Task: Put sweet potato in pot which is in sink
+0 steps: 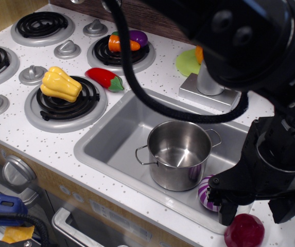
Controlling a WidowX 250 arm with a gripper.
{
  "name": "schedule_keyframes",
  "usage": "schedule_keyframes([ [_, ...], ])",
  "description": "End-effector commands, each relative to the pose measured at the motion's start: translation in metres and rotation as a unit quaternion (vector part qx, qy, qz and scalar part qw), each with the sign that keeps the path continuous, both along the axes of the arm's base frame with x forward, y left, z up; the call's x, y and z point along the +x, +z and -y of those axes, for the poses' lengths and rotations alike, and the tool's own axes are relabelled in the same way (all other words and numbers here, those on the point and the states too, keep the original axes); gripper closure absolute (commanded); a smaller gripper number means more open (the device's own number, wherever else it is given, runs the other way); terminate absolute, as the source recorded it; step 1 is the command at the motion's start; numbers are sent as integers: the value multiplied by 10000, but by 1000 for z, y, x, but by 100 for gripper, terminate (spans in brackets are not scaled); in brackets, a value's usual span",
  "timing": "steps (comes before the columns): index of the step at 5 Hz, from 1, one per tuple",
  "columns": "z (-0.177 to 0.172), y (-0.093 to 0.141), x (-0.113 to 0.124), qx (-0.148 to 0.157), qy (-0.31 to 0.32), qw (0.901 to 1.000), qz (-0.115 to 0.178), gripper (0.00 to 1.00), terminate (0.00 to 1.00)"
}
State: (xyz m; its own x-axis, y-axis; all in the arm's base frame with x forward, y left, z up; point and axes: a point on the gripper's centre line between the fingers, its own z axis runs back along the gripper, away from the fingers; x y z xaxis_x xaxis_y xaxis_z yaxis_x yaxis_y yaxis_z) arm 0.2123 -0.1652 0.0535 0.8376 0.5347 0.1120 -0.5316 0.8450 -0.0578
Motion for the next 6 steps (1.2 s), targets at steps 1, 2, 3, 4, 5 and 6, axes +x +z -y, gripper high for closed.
schedule_keyframes([
  [1,0,0,0,0,0,10000,0,0,0],
  [2,-1,-9,2,-122,79,9999,84,0,0],
  [3,-1,-19,4,-248,68,9995,185,0,0],
  [4,1,-28,4,-304,139,9989,320,0,0],
  [5,1,-40,5,-425,154,9978,478,0,0],
  [6,4,-45,6,-420,241,9974,538,100,0],
])
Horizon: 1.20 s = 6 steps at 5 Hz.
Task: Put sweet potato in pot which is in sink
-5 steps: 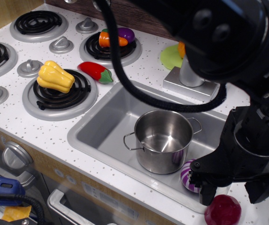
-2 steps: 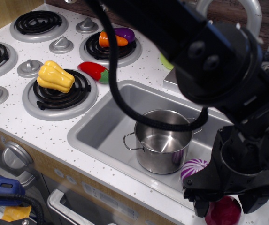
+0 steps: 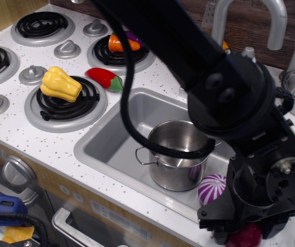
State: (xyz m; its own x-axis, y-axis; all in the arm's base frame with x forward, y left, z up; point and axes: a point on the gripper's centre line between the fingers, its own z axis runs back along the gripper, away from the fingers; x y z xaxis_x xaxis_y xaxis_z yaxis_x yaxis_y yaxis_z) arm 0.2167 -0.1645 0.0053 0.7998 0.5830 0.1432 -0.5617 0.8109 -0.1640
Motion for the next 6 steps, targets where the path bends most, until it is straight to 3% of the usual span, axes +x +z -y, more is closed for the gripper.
schedule_keyframes([
  [1,1,16,4,152,-124,9998,42,100,0],
  [2,-16,43,12,487,-397,9980,-45,100,0],
  [3,-39,59,27,787,-684,9945,110,100,0],
  [4,-61,63,47,1076,-1026,9880,421,100,0],
  [6,-99,48,91,1588,-1564,9692,1050,100,0],
])
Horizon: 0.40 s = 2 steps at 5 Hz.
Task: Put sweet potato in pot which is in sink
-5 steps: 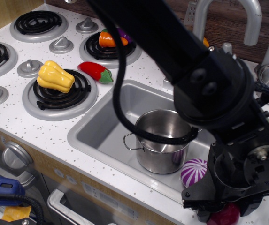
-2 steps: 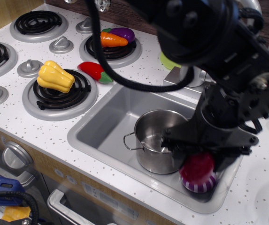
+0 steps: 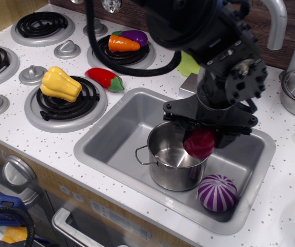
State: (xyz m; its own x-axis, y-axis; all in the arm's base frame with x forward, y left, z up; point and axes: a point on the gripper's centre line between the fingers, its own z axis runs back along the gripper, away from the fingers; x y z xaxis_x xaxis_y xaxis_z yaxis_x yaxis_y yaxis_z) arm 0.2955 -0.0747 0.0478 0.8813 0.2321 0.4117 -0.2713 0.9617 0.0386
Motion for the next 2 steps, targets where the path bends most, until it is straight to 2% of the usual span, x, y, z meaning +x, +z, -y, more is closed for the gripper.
schedule_keyframes([
  [1,-25,-7,31,190,-318,9985,404,100,0],
  [2,-32,-17,43,2,-569,9975,428,0,0],
])
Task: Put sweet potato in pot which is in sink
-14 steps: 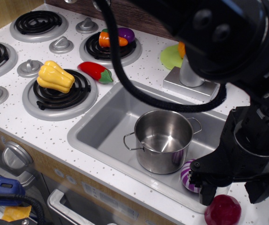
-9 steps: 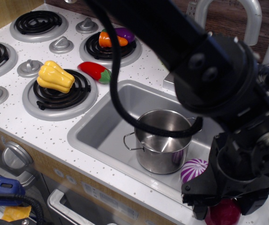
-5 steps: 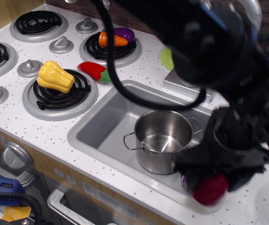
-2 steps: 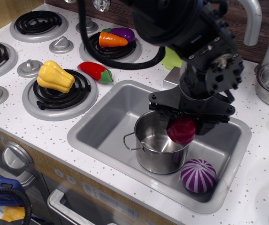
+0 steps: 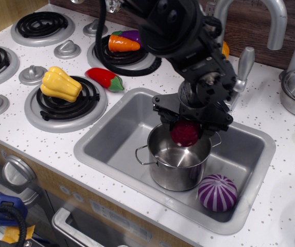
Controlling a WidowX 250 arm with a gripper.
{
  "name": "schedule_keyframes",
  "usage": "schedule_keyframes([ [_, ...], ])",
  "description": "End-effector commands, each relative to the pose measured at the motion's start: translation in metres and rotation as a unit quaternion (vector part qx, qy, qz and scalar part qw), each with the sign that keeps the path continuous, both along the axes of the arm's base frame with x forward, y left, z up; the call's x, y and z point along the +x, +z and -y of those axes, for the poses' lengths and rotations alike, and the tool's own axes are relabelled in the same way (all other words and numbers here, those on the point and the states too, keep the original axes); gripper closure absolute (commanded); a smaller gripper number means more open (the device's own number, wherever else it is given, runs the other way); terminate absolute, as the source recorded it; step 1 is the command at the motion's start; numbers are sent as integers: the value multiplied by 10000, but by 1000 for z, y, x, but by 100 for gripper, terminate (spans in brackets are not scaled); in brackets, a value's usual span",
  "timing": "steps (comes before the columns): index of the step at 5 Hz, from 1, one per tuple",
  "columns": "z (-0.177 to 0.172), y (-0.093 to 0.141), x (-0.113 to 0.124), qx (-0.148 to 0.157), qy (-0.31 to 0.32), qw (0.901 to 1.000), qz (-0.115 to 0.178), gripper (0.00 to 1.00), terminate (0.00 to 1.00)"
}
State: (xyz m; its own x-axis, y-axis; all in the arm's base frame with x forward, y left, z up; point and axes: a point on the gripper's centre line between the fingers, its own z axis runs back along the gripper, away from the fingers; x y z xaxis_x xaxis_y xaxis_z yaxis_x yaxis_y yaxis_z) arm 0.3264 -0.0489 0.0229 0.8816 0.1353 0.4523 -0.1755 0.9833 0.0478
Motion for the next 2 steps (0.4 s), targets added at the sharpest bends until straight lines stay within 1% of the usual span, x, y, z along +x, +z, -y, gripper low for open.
schedule_keyframes([
  [1,-6,8,12,-103,-72,9997,213,0,0],
  [2,-6,8,12,-103,-72,9997,213,0,100],
])
